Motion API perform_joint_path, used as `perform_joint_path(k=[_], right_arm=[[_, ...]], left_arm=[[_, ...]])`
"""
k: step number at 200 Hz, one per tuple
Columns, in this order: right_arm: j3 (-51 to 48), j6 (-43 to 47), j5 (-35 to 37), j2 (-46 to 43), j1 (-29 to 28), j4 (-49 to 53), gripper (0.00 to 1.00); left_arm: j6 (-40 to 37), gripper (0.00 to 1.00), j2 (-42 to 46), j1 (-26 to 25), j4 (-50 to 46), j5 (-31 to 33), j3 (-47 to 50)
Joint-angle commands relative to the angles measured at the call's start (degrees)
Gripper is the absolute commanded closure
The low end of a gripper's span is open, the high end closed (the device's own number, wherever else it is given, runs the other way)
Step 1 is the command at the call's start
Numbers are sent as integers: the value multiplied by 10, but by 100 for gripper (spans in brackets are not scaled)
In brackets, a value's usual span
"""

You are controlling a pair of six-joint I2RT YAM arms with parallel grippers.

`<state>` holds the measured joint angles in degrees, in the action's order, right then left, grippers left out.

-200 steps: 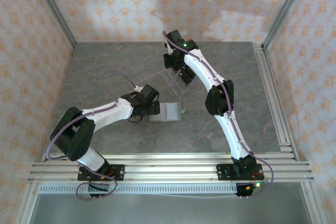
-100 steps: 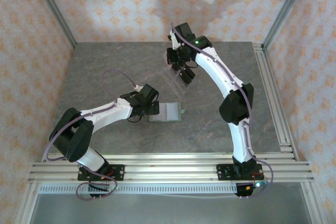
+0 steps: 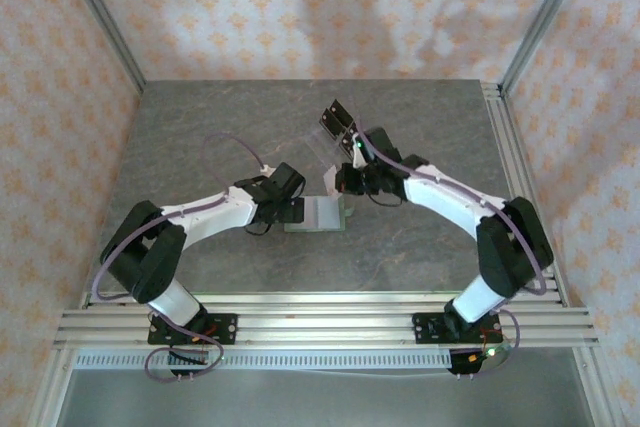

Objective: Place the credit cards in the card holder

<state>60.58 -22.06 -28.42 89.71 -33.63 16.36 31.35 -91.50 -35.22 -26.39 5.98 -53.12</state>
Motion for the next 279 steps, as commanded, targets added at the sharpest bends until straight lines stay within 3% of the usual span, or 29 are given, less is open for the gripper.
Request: perform_joint_path(k=[1,109,175,279], right_arm=[[-61,-68,-8,-44,-12,-138,100],[-175,-123,-9,-31,-29,-286,100],[-210,-146,-25,0,-34,-364,100],[-300,-215,-11,60,-53,-600,100]], left_arm=[[-22,0,-18,-6,-7,7,-24],[-11,0,-52,-13,-34,62,-18],[10,0,-44,-13,-33,63,3],[20,0,-36,-13,-30,63,18]])
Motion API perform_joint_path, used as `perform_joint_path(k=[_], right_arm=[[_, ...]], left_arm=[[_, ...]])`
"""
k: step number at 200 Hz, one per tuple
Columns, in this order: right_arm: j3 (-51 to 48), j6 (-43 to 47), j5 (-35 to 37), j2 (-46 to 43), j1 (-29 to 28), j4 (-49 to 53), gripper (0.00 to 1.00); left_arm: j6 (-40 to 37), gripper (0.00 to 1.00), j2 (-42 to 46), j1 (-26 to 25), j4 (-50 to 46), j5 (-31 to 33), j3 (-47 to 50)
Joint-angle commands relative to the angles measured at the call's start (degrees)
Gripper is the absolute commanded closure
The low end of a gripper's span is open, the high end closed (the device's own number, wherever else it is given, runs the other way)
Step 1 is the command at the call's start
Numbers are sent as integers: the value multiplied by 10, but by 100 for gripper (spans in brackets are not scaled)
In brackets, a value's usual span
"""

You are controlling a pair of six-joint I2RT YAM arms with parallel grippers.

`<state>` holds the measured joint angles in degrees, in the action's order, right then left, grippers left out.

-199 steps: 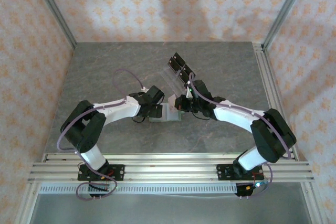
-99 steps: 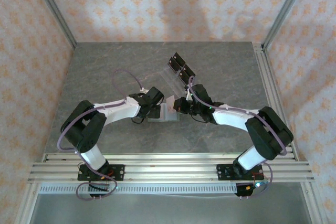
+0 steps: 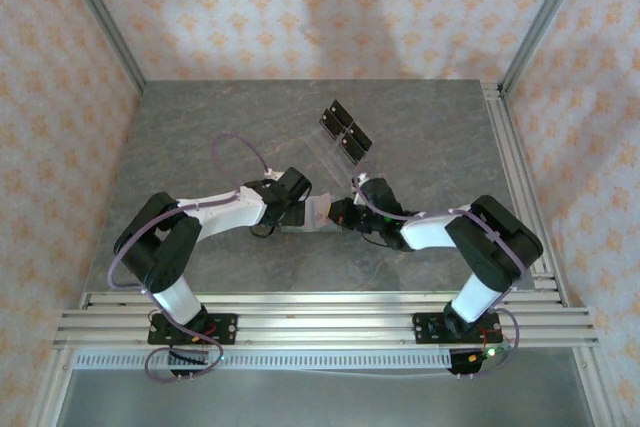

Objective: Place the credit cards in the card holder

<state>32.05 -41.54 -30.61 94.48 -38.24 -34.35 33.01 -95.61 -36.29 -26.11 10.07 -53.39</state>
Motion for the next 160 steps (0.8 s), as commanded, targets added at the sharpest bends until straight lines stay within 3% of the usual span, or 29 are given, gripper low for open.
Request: perform_joint_path(k=[1,160], right_arm=[[-15,-20,11,13,-7,-95,100],[-21,-66,-1,93,-10,-194,100]], left_arm=[[3,0,5,-2,-33,22,21],[7,0,13,-2,-31,17,31]])
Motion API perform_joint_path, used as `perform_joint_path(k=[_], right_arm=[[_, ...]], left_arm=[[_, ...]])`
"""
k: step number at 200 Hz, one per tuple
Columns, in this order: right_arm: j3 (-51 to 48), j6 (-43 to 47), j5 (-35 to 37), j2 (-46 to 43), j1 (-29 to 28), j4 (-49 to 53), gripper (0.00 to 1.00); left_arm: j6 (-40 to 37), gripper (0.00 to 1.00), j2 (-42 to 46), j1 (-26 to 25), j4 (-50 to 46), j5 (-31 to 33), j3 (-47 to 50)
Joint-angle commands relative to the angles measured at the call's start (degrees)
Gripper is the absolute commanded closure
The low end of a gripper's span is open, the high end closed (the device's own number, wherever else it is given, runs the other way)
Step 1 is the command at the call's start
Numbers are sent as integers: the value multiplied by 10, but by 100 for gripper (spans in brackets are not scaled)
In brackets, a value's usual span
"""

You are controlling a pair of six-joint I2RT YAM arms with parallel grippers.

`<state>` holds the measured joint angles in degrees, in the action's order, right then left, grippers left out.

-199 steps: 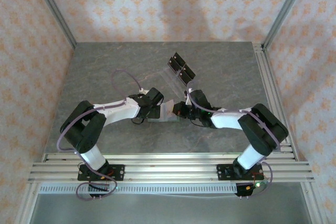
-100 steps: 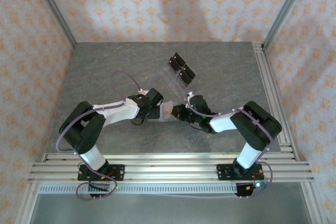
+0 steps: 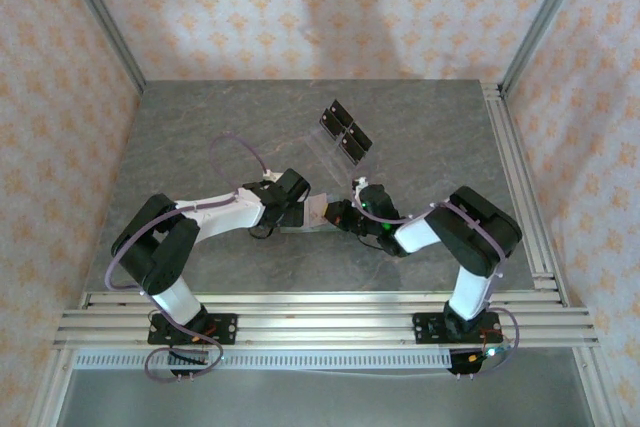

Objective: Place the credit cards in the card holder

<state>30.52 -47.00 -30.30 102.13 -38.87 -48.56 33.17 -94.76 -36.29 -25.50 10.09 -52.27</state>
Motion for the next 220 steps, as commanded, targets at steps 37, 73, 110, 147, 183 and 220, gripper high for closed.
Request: perform_joint_path(k=[37,73,110,147,183,220], right_arm=[[-1,-15,-9,25,-6,-61,100],[5,-17,-16,30,-8,-64,100],[13,-21,-30,41,-10,-68,100],[4,-27,-27,39,-10,-87,100],[-10,-30,-13,26,-10,-95,100],[-20,-28,1,12,-10,-92,100]], left_arm=[[6,0,6,-2,-37,18,24],[6,0,4,-2,-36,18,27],[6,0,4,-2,-35,18,28],[8,0,6,-2,-35,18,30],[8,0,9,-2,-36,19,32],[8,0,12,-2,-35,19,37]])
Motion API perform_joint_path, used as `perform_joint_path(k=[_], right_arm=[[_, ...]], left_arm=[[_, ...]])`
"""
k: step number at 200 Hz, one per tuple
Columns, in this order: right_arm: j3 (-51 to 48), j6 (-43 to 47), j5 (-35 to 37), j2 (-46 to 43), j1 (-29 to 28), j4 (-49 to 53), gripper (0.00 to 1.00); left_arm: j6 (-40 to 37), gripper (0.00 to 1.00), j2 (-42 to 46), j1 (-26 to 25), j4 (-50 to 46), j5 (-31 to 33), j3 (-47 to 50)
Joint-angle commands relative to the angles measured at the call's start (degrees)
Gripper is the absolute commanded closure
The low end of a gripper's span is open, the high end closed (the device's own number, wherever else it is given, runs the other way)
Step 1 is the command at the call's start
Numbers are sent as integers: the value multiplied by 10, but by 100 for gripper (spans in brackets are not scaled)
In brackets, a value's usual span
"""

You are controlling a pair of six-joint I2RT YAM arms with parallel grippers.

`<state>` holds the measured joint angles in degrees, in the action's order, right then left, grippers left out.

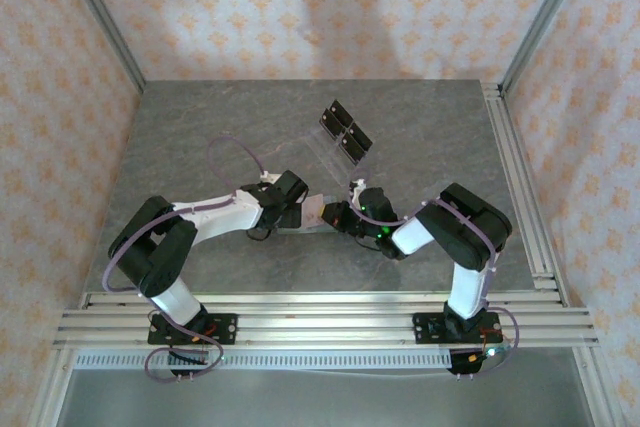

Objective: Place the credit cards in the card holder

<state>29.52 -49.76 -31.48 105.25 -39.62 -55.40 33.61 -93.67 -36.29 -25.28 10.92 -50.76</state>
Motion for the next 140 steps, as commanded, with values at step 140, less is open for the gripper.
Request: perform_joint_path(k=[140], right_arm=[[29,-23,-28,35,-4,-39,100]], left_arm=[[6,0,3,-2,-32,11,27]])
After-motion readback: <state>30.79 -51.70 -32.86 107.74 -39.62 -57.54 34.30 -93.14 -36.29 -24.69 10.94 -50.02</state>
